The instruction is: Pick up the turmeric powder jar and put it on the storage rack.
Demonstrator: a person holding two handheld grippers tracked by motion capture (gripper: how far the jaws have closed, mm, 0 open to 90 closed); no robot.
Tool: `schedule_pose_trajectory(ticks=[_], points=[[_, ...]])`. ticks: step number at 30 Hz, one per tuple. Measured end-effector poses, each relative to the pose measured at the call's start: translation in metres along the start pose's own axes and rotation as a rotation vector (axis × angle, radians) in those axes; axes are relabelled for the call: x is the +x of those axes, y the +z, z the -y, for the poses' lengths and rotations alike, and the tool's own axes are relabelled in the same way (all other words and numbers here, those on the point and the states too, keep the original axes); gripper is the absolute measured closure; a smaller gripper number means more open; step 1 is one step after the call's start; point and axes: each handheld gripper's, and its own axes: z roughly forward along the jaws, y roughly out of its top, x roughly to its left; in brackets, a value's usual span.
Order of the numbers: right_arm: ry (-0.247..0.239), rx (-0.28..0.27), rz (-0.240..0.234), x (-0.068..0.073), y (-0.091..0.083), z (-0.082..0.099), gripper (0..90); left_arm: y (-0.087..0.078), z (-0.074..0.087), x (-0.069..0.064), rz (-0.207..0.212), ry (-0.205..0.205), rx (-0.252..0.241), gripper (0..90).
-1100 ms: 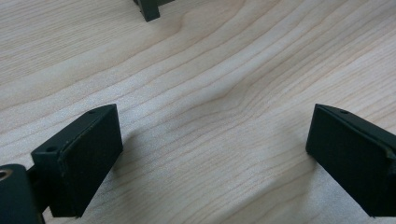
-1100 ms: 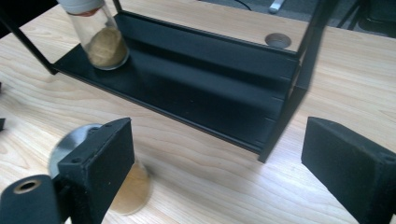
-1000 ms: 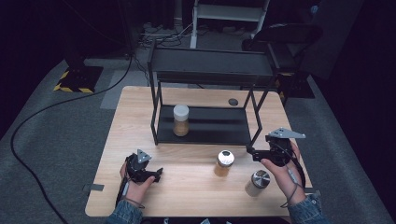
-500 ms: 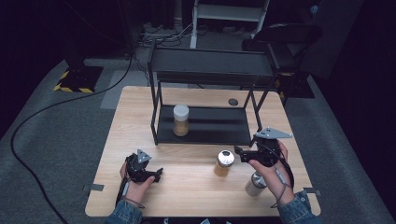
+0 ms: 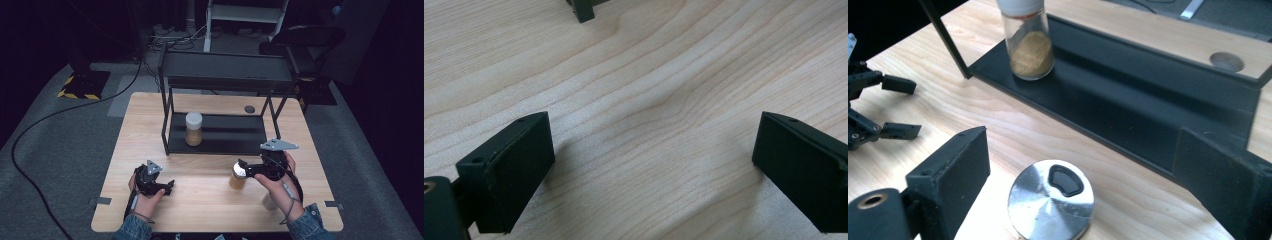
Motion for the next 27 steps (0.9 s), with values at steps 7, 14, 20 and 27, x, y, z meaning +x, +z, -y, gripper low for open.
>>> schedule_pose_trajectory(ticks=[7,14,20,27], points=[[0.001,0.011,0.004,0.009,0.01,0.005,8.4,0.0,0.0,0.0,0.0,0.0,0.0,3.2],[-0.008,0.044,0.018,0.018,0.023,0.012,8.4,0.0,0.0,0.0,0.0,0.0,0.0,3.2],[-0.011,0.074,0.032,0.025,0.033,0.015,8.6,0.0,0.0,0.0,0.0,-0.001,-0.001,3.2],[0.008,0.093,0.045,0.025,0.038,0.018,9.0,0.0,0.0,0.0,0.0,0.0,0.0,3.2]])
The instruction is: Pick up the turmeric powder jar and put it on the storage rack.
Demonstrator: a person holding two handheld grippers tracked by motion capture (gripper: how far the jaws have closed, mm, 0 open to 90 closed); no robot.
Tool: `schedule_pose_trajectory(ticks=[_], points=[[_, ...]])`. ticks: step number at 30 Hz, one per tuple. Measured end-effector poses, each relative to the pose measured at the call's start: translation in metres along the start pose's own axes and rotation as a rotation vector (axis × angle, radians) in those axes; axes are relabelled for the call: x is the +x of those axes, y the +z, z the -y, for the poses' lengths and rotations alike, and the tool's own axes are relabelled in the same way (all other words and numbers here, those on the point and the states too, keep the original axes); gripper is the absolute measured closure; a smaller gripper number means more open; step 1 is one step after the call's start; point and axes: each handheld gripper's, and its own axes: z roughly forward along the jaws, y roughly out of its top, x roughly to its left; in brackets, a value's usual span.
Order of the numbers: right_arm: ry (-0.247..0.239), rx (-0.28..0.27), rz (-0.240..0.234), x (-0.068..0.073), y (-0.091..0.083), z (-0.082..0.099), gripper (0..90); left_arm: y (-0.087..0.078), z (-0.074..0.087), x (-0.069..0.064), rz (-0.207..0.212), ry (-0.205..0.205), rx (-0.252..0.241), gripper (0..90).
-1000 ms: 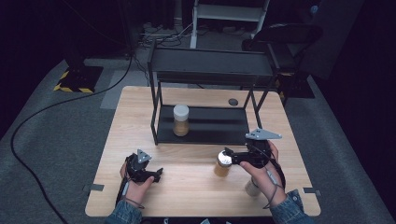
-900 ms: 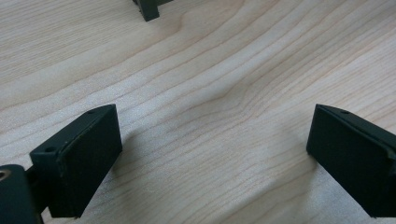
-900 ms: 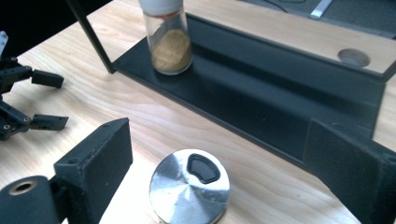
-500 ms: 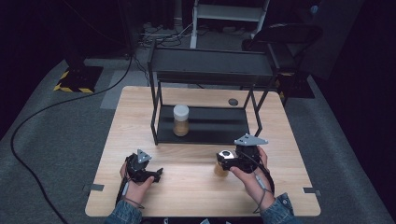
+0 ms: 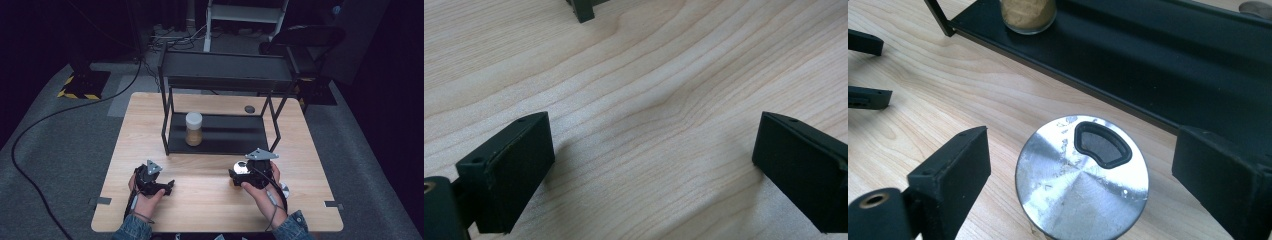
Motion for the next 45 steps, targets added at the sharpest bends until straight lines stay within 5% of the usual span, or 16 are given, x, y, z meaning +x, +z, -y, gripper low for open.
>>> schedule_pose_trajectory(ticks=[22,35,45], points=[[0.015,0.065,0.033,0.008,0.023,0.008,12.8,0.0,0.0,0.0,0.0,0.001,0.002,3.0],[0.021,0.128,0.019,0.004,0.031,0.004,30.1,0.0,0.0,0.0,0.001,0.001,0.003,3.0],[0.004,0.136,0.033,0.009,0.031,0.003,31.2,0.0,0.0,0.0,0.002,0.001,0.003,3.0]])
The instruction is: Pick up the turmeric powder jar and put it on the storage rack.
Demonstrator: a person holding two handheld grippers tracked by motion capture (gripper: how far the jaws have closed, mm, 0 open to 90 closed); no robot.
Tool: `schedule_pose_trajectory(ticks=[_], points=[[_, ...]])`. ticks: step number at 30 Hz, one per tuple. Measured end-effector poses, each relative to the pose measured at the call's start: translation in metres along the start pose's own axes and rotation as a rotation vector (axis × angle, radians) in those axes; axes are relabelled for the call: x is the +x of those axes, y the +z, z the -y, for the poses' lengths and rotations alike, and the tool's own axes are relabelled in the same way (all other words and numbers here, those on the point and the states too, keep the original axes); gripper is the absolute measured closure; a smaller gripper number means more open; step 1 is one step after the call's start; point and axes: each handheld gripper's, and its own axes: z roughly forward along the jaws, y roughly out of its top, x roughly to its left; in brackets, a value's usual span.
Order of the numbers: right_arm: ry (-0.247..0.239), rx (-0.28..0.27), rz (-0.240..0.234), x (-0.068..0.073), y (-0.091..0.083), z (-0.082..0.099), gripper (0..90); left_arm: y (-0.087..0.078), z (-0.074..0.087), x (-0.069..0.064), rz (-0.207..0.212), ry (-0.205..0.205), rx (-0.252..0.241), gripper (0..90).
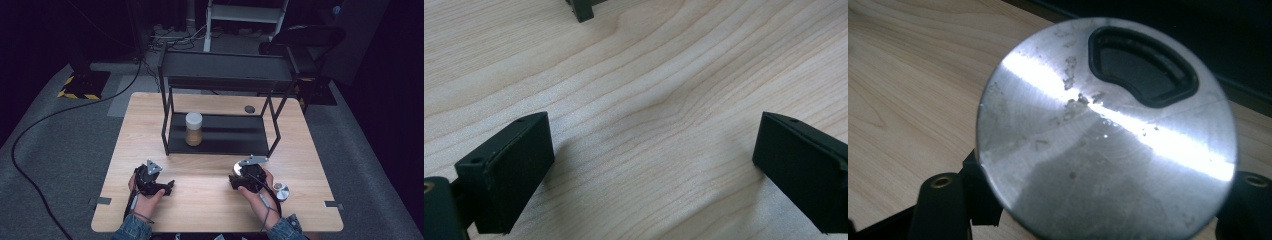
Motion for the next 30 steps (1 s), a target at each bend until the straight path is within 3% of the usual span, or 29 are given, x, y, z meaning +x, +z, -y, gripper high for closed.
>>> schedule_pose_trajectory(ticks=[11,30], points=[[-0.014,0.0,-0.009,-0.001,-0.014,-0.009,31.1,0.0,0.0,0.0,0.001,0.0,0.0,3.0],[-0.073,-0.021,-0.002,-0.008,-0.049,-0.048,31.2,0.0,0.0,0.0,0.001,0.0,-0.001,3.0]])
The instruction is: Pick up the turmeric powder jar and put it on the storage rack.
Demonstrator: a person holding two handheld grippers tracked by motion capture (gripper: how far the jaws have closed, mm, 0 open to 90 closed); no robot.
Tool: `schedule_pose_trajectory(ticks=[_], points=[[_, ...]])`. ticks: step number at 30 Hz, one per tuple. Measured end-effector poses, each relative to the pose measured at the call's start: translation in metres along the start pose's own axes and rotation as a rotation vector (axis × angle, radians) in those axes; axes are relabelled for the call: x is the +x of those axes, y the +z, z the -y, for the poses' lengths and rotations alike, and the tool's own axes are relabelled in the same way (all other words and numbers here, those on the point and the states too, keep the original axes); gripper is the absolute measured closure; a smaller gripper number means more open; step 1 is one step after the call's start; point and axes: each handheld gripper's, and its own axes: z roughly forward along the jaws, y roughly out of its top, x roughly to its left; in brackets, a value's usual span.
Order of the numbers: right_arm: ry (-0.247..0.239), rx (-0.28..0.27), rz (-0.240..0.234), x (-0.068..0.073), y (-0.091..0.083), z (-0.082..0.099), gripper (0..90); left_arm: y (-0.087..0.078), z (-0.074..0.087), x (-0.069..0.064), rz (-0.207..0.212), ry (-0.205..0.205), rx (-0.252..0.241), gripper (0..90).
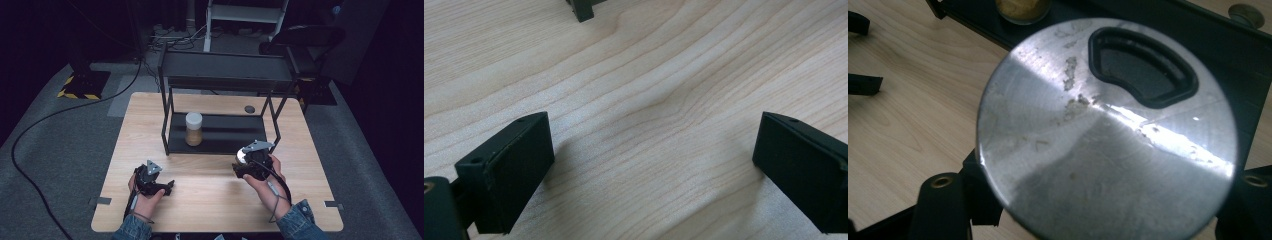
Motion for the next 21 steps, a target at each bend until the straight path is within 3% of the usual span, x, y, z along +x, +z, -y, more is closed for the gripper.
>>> schedule_pose_trajectory(ticks=[11,21], points=[[-0.001,-0.016,-0.028,-0.013,-0.012,-0.026,31.2,0.0,0.0,0.0,0.001,-0.001,0.0,2.9],[-0.024,-0.015,-0.039,-0.022,-0.008,-0.05,31.2,0.0,0.0,0.0,-0.001,-0.001,0.003,2.8]])
